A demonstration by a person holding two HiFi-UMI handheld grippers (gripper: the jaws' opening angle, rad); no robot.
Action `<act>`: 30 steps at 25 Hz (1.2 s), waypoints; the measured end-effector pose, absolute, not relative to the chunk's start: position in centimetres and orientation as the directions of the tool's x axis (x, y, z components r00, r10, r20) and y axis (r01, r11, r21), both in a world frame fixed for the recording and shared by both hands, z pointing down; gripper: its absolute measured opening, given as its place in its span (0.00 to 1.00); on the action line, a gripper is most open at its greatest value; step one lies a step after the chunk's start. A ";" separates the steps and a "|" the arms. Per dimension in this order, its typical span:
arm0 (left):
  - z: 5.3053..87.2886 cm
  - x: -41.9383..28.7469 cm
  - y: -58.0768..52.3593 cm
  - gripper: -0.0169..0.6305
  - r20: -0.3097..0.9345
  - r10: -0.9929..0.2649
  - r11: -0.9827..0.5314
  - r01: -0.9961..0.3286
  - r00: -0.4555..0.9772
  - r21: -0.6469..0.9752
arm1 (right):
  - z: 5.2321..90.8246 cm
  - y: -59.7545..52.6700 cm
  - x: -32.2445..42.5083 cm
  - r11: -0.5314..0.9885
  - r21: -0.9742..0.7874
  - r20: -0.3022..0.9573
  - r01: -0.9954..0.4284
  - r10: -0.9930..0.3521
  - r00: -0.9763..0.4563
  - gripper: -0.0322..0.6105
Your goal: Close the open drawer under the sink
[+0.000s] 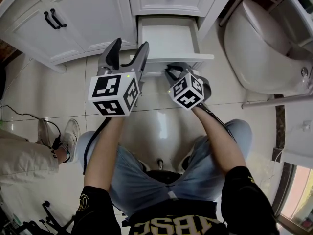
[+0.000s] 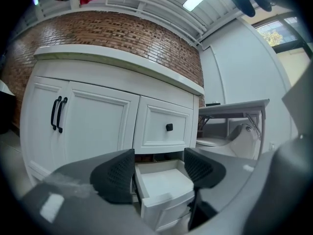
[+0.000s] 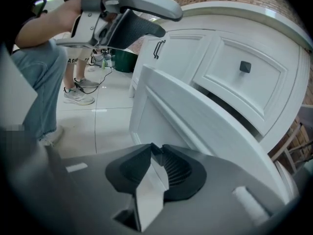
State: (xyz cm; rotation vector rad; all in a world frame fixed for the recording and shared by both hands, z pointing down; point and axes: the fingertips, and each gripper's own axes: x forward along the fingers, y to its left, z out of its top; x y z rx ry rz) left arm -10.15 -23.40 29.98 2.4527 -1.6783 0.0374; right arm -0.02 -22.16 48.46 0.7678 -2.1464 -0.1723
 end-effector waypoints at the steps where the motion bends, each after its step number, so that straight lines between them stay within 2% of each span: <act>1: 30.0 -10.2 -23.6 0.52 0.114 -0.924 -0.351 -0.928 0.365 0.127 | 48.4 -22.5 -0.1 0.802 0.371 0.666 -0.468 -0.581 -0.467 0.18; 8: 30.8 -9.8 -25.3 0.51 0.118 -0.921 -0.354 -0.925 0.370 0.138 | 48.3 -24.6 -0.3 0.795 0.371 0.648 -0.481 -0.592 -0.479 0.19; 18: 31.3 -9.6 -26.6 0.51 0.103 -0.910 -0.407 -0.913 0.403 -0.021 | 48.2 -29.8 -0.6 0.754 0.408 0.637 -0.514 -0.639 -0.432 0.19; 30: 31.3 -12.8 -28.0 0.51 0.102 -0.932 -0.350 -0.937 0.349 0.005 | 48.0 -36.1 -1.0 0.725 0.452 0.616 -0.520 -0.675 -0.405 0.20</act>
